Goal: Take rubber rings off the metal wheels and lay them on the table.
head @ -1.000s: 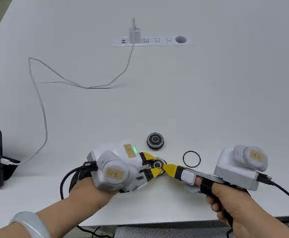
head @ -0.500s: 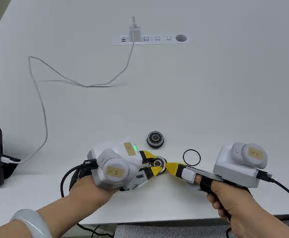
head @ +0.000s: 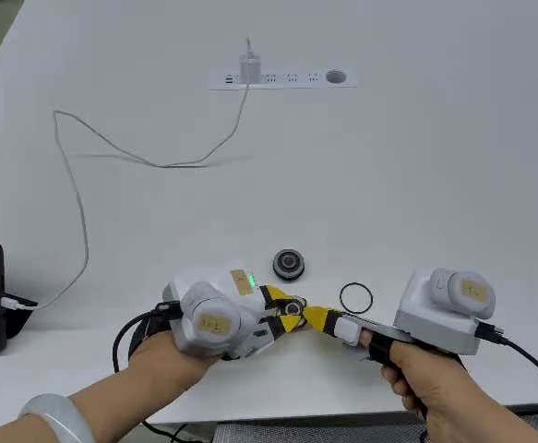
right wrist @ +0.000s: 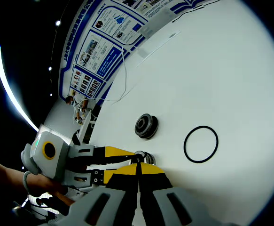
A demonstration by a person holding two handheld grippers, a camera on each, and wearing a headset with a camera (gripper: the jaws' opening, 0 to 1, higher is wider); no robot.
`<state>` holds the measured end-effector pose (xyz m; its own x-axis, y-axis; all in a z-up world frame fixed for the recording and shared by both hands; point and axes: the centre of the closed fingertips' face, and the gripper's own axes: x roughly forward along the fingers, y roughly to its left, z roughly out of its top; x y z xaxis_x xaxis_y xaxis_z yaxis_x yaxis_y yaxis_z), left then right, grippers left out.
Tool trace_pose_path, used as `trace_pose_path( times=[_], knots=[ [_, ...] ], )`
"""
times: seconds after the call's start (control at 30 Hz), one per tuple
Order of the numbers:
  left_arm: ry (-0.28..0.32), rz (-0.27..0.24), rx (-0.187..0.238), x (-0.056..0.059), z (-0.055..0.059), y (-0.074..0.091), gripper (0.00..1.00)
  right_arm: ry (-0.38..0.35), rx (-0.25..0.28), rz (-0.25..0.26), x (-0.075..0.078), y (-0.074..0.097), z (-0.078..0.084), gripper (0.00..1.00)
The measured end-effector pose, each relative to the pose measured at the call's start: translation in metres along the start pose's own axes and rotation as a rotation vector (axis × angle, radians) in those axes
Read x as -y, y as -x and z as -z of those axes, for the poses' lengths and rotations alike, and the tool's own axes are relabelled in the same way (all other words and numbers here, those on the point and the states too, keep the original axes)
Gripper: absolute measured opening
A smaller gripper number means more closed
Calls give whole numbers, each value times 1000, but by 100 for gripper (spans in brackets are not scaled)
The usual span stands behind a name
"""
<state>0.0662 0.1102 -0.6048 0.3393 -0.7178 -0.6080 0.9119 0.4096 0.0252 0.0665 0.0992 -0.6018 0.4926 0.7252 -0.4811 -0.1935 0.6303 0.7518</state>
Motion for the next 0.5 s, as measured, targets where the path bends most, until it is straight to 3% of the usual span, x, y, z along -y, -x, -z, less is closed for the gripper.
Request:
trace_pose_path(
  times=[0.5],
  knots=[
    [-3,1,2,0,-1,0,13,-3,-6,-43,-14,0,0,1]
  ],
)
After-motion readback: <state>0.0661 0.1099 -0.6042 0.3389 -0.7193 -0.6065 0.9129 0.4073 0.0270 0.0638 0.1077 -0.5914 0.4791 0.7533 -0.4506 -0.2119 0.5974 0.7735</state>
